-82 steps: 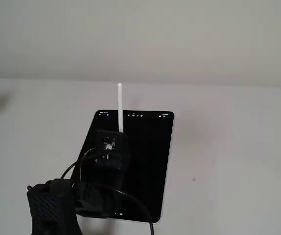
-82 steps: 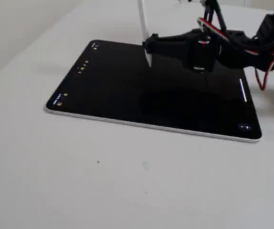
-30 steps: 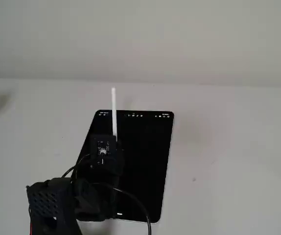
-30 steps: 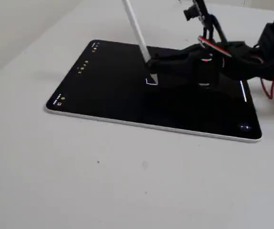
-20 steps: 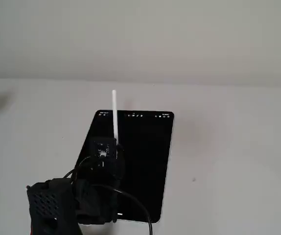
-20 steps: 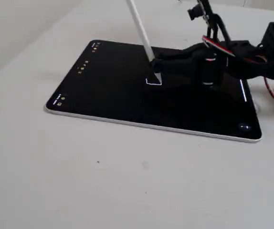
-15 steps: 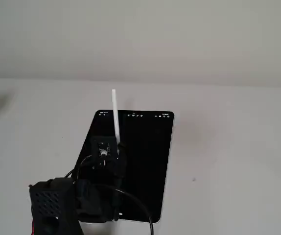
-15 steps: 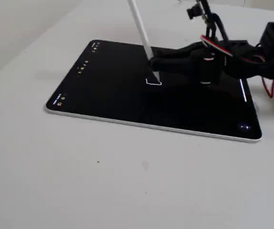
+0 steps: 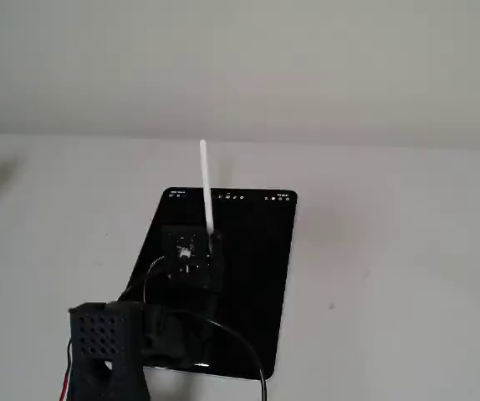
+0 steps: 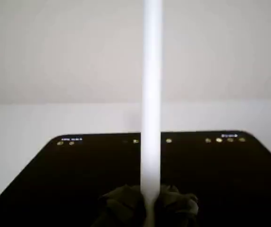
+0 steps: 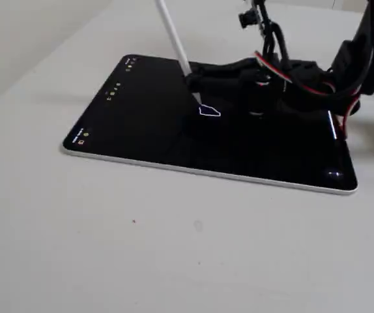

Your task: Draw a circular shape on the ipad using the apple pencil

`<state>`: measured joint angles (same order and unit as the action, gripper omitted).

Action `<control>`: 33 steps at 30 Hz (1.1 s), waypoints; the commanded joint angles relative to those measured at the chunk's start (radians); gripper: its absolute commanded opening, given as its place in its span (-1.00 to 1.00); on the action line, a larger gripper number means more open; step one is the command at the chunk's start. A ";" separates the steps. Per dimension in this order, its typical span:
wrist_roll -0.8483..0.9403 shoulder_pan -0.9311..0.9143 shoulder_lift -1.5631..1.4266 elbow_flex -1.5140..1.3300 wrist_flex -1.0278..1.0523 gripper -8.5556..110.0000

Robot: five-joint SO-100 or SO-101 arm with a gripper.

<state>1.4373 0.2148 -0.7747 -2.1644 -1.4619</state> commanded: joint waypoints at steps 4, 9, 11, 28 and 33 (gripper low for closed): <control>0.011 0.034 0.000 0.002 -0.015 -0.86; -0.006 0.049 -0.028 -0.037 -0.018 -0.86; -0.002 0.054 -0.031 -0.038 -0.018 -0.86; -0.120 0.094 -0.212 -0.054 -0.020 -0.86; -0.209 0.101 -0.331 -0.052 -0.008 -0.86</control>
<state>1.2993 0.2930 -0.9403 -2.2304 -1.4665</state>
